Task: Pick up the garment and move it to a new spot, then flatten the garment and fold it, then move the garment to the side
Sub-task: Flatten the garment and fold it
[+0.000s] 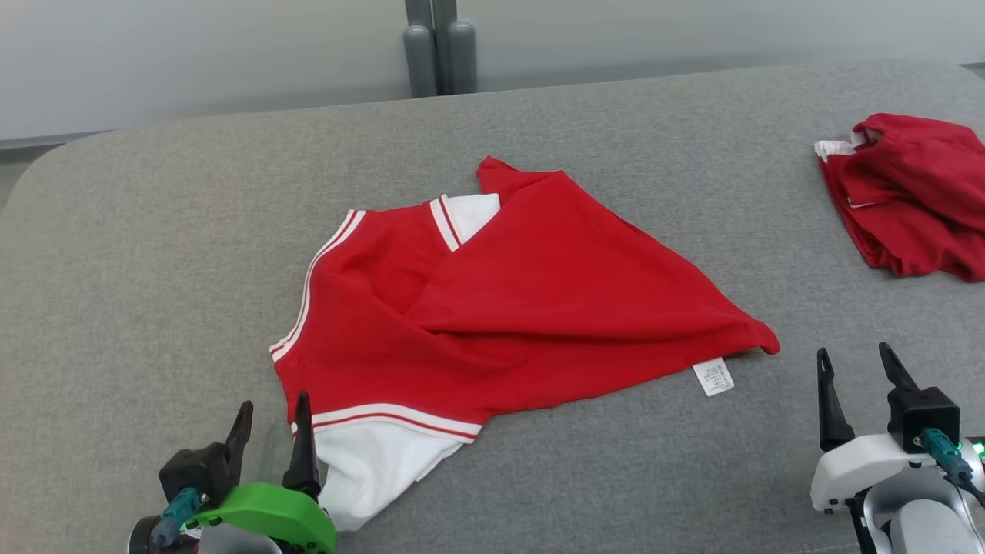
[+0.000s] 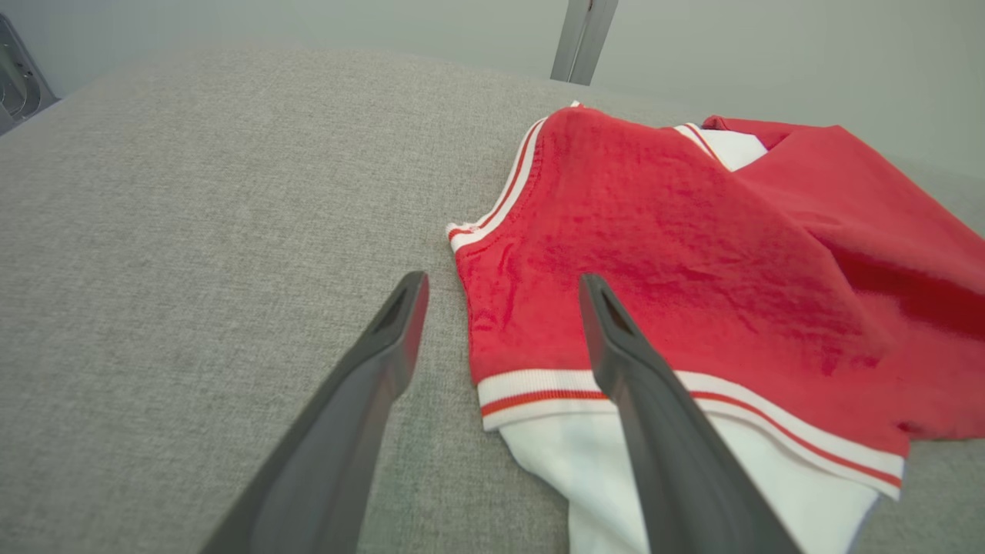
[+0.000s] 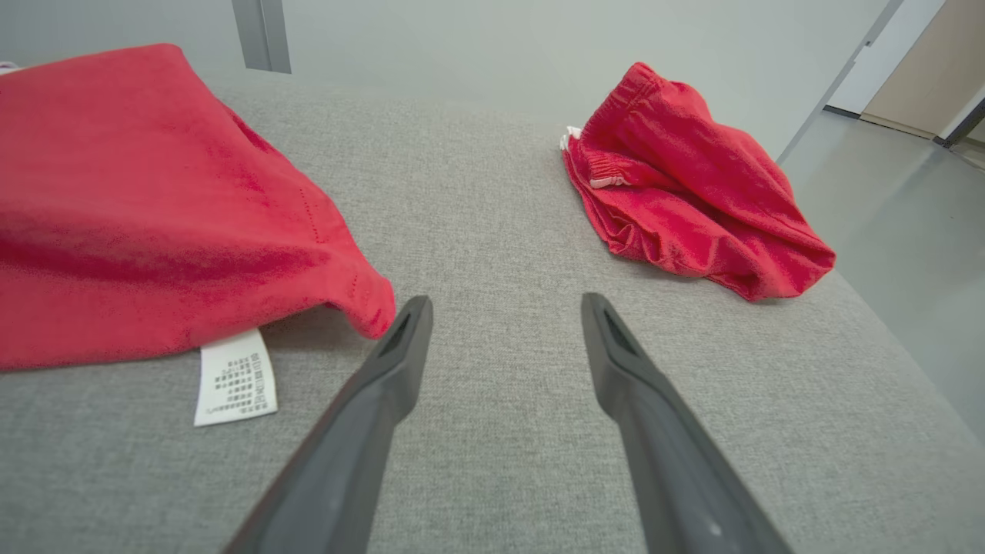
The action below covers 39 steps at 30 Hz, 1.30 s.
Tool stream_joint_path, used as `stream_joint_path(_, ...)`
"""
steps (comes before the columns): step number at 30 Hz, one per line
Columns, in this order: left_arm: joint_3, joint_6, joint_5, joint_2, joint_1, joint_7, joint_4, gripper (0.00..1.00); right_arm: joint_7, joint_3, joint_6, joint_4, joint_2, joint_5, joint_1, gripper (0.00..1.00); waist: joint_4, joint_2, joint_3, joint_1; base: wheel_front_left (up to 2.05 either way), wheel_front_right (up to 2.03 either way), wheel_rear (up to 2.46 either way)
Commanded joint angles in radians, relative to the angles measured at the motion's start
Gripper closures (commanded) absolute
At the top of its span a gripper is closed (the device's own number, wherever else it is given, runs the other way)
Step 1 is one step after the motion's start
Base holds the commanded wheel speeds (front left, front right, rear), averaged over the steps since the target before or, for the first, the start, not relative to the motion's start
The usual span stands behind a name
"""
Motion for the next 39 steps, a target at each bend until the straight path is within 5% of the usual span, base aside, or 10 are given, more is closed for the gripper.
stream_joint_path(1, 0.005, -0.003, -0.013, 0.011, -0.024, 0.005, 0.012, 0.0, -0.003, 0.0, -0.001, -0.028, 0.003, 0.014, 0.014, 0.0, -0.031, -0.0001, -0.011, 0.0, 0.0, 0.0, 0.0)
stream_joint_path(10, 0.029, -0.007, -0.045, 0.028, -0.121, 0.034, 0.142, 0.0, -0.003, 0.1, -0.001, -0.223, 0.021, 0.103, -0.012, 0.0, -0.069, -0.0001, 0.007, 0.0, 0.0, 0.0, 0.0)
stream_joint_path(25, 0.031, -0.045, -0.061, 0.04, -0.263, 0.025, 0.349, 0.0, -0.003, 0.242, -0.001, -0.263, 0.027, 0.161, -0.067, 0.0, -0.073, -0.0001, 0.077, 0.0, 0.0, 0.0, 0.0)
stream_joint_path(26, 0.023, -0.049, -0.057, 0.041, -0.27, 0.029, 0.358, 0.07, -0.003, 0.243, -0.001, -0.265, 0.027, 0.163, -0.069, 0.0, -0.073, -0.0001, 0.079, 0.0, 0.0, 0.0, 0.0)
stream_joint_path(27, 0.016, -0.053, -0.057, 0.04, -0.276, 0.032, 0.366, 0.44, -0.003, 0.244, -0.001, -0.266, 0.027, 0.164, -0.07, 0.0, -0.073, -0.0001, 0.081, 0.0, 0.0, 0.0, 0.0)
stream_joint_path(28, 0.01, -0.054, -0.055, 0.04, -0.283, 0.029, 0.372, 0.66, -0.003, 0.246, -0.001, -0.267, 0.027, 0.163, -0.071, 0.0, -0.073, -0.0001, 0.083, 0.0, 0.0, 0.0, 0.0)
stream_joint_path(29, 0.005, -0.057, -0.051, 0.041, -0.291, 0.024, 0.375, 1.0, -0.003, 0.246, -0.001, -0.268, 0.027, 0.163, -0.072, 0.0, -0.073, -0.0001, 0.085, 0.0, 0.0, 0.0, 0.0)
stream_joint_path(39, -0.003, -0.036, 0.019, 0.093, -0.398, -0.017, 0.291, 1.0, -0.003, 0.233, -0.001, -0.282, 0.027, 0.166, -0.084, 0.0, -0.073, -0.0001, 0.125, 0.0, 0.0, 0.0, 0.0)
